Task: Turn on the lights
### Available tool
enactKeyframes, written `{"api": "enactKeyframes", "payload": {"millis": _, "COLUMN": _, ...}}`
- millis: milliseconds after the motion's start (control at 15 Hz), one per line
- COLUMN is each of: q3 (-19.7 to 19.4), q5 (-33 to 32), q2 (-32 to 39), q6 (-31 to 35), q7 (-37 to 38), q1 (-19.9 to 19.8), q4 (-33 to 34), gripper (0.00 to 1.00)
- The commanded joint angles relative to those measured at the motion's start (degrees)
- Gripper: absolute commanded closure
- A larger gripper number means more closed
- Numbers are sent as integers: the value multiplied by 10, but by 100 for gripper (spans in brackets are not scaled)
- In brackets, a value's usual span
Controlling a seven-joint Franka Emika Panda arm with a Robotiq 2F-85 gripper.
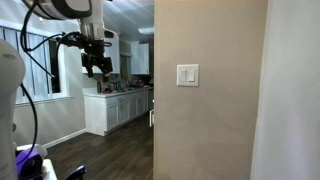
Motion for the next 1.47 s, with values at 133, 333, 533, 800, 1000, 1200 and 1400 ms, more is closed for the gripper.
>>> {"api": "enactKeyframes", "payload": {"millis": 133, "q3": 4, "q5": 3, "q2": 2, "q6": -4, "q7": -3, "q1": -5, "q4": -9, "gripper": 0}}
{"api": "enactKeyframes", "payload": {"millis": 333, "q3": 4, "q5": 3, "q2": 3, "q6": -4, "q7": -3, "q1": -5, "q4": -9, "gripper": 0}}
{"api": "enactKeyframes", "payload": {"millis": 533, "q3": 4, "q5": 3, "q2": 3, "q6": -4, "q7": -3, "q1": -5, "q4": -9, "gripper": 0}}
{"api": "enactKeyframes", "payload": {"millis": 800, "q3": 1, "q5": -3, "q2": 10, "q6": -4, "q7": -7, "q1": -11, "q4": -3, "gripper": 27}}
{"api": "enactKeyframes", "payload": {"millis": 1000, "q3": -9, "q5": -10, "q2": 23, "q6": 20, "q7": -15, "q1": -29, "q4": -1, "gripper": 47}}
{"api": "enactKeyframes", "payload": {"millis": 1200, "q3": -18, "q5": -22, "q2": 50, "q6": 71, "q7": -18, "q1": -61, "q4": 2, "gripper": 66}}
{"api": "enactKeyframes", "payload": {"millis": 1400, "q3": -38, "q5": -19, "q2": 99, "q6": 165, "q7": -21, "q1": -80, "q4": 15, "gripper": 85}}
